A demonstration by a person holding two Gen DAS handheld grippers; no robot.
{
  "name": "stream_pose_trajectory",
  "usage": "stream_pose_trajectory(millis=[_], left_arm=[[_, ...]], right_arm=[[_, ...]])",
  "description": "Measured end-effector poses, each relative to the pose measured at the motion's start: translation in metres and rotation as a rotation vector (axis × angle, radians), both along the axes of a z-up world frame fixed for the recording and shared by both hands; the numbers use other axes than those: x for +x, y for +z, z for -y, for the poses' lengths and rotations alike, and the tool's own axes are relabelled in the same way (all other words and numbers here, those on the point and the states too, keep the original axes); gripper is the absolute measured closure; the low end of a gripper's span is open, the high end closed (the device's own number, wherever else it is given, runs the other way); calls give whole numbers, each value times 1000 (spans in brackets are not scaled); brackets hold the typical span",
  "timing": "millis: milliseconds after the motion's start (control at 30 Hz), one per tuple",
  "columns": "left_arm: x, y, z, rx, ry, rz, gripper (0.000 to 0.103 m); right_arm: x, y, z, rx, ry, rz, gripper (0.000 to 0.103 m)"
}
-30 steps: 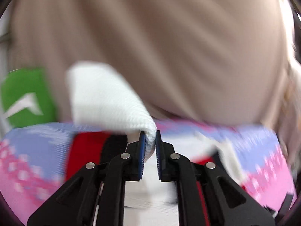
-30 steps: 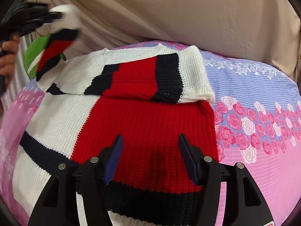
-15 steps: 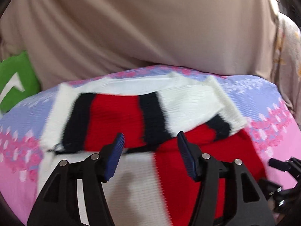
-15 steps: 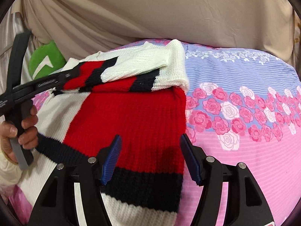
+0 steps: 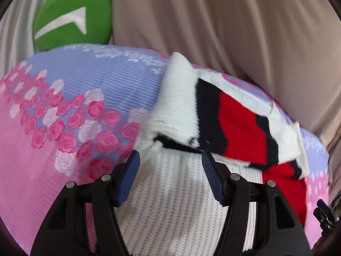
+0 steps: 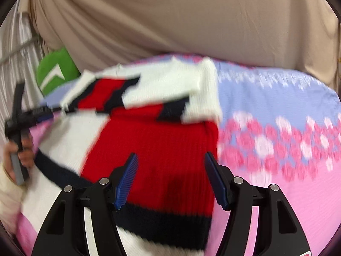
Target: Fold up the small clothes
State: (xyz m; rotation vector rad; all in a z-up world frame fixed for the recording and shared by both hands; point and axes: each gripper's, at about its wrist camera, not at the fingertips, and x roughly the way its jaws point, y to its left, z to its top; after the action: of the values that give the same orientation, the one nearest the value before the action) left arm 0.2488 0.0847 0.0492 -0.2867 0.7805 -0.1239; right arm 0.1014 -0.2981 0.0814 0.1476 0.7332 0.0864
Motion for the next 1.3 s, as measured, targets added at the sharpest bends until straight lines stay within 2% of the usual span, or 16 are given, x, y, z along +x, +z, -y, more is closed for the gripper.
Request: stream_pose_trajectory(millis=[133, 333, 367, 400, 433, 467, 567, 633, 700, 800, 867, 967, 1000, 1067, 1200, 1300], left_arm=[[14, 2, -11, -94, -25, -33, 43], [44, -14, -10, -120, -8, -104, 44], [48, -16, -9, -112, 7, -113, 48], [52, -18, -9, -95, 24, -114, 62], [53, -17, -8, -67, 35, -110, 74], [54, -14, -8, -37, 43, -100, 78], [47, -2, -14, 6, 67, -33, 83], [47, -1, -16, 52, 85, -21, 84], [51, -11, -16, 82, 85, -35, 84], [50, -21, -8, 131, 99, -26, 83], [46, -19, -3, 160, 102, -18, 81], [36, -19, -7, 148, 104, -3, 76], [31, -19, -8, 145, 106, 3, 71], [15, -20, -9, 138, 107, 10, 71], [-6, -27, 6, 204, 91, 5, 59], [-13, -26, 6, 218, 131, 21, 49]], right_arm=[[53, 21, 1, 49, 15, -14, 37], [140, -5, 11, 48, -140, -128, 37], [152, -14, 13, 60, -160, -159, 45], [161, -22, 14, 78, -162, -191, 59], [170, -28, 13, 107, -142, -229, 100], [172, -25, 10, 144, -127, -222, 99], [141, 26, -5, 156, -60, 3, 100], [119, 47, -6, 169, -38, 93, 100], [118, 29, 0, 120, -66, 60, 100], [144, -35, 17, 56, -158, -161, 103], [136, -40, 28, 99, -178, -142, 103], [98, -17, 34, 167, -166, -81, 103], [81, -11, 35, 158, -157, -61, 103], [42, -6, 36, 118, -145, -52, 102], [-15, -25, 40, 43, -112, -81, 97], [-35, -44, 43, 19, -111, -94, 91]])
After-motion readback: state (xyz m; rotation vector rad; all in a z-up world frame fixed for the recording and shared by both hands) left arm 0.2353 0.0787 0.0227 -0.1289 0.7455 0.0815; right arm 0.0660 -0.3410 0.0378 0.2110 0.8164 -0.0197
